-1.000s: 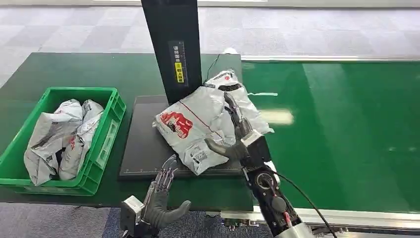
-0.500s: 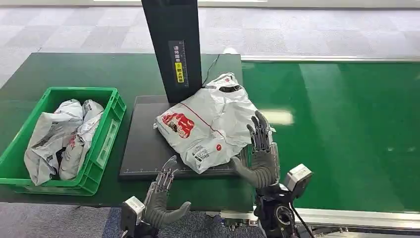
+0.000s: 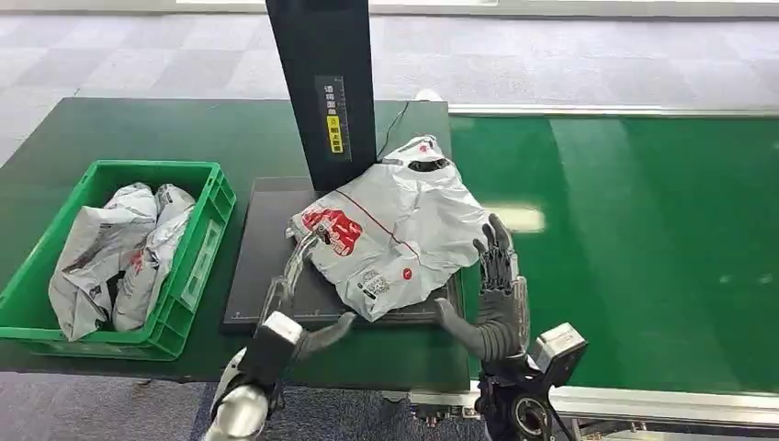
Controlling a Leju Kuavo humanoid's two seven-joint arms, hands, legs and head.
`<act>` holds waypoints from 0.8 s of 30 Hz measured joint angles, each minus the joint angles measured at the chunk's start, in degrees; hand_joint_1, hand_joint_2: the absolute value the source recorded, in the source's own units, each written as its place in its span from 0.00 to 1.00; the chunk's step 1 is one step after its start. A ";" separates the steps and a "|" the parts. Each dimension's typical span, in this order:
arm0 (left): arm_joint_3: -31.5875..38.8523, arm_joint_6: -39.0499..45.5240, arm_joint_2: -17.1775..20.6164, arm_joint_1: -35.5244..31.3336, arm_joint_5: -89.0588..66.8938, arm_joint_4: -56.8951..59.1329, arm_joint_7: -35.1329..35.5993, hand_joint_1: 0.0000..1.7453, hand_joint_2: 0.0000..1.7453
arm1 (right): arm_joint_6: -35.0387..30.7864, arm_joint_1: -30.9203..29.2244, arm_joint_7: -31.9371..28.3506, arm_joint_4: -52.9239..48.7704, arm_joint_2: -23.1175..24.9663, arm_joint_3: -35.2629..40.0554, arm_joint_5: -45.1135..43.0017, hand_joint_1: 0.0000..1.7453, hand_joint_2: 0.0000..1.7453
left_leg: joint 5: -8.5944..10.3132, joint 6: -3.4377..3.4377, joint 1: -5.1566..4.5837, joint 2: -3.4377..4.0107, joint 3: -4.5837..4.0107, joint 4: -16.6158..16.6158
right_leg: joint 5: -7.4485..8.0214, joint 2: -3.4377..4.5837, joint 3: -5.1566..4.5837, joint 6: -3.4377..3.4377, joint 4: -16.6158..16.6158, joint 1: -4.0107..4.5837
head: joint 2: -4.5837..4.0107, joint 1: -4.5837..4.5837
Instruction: Moved the parcel from conveyor to table for the left to box.
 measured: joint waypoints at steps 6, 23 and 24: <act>-2.84 1.25 -0.81 -14.54 -2.06 13.74 1.23 0.00 1.00 | -0.22 0.12 0.09 0.00 0.31 -0.44 -0.66 0.00 1.00 | 0.07 0.00 -0.02 0.04 0.01 0.05 | 0.11 0.02 0.01 0.04 0.01 -0.02 | 0.00 0.02; -7.84 1.97 -3.06 -28.61 -5.89 32.70 5.27 0.00 1.00 | 1.57 0.12 -0.37 0.24 0.37 -1.75 -0.77 0.00 1.00 | 0.06 0.01 -0.03 0.10 -0.20 0.06 | 0.10 0.03 -0.21 0.05 0.01 -0.03 | 0.00 0.02; -8.87 1.90 -3.93 -29.73 -7.43 34.84 6.10 0.00 1.00 | 1.88 0.09 -0.39 0.24 0.48 -1.90 -0.61 0.00 1.00 | 0.06 0.01 -0.04 0.10 -0.21 0.07 | 0.10 0.03 -0.20 0.05 0.01 -0.04 | 0.00 0.02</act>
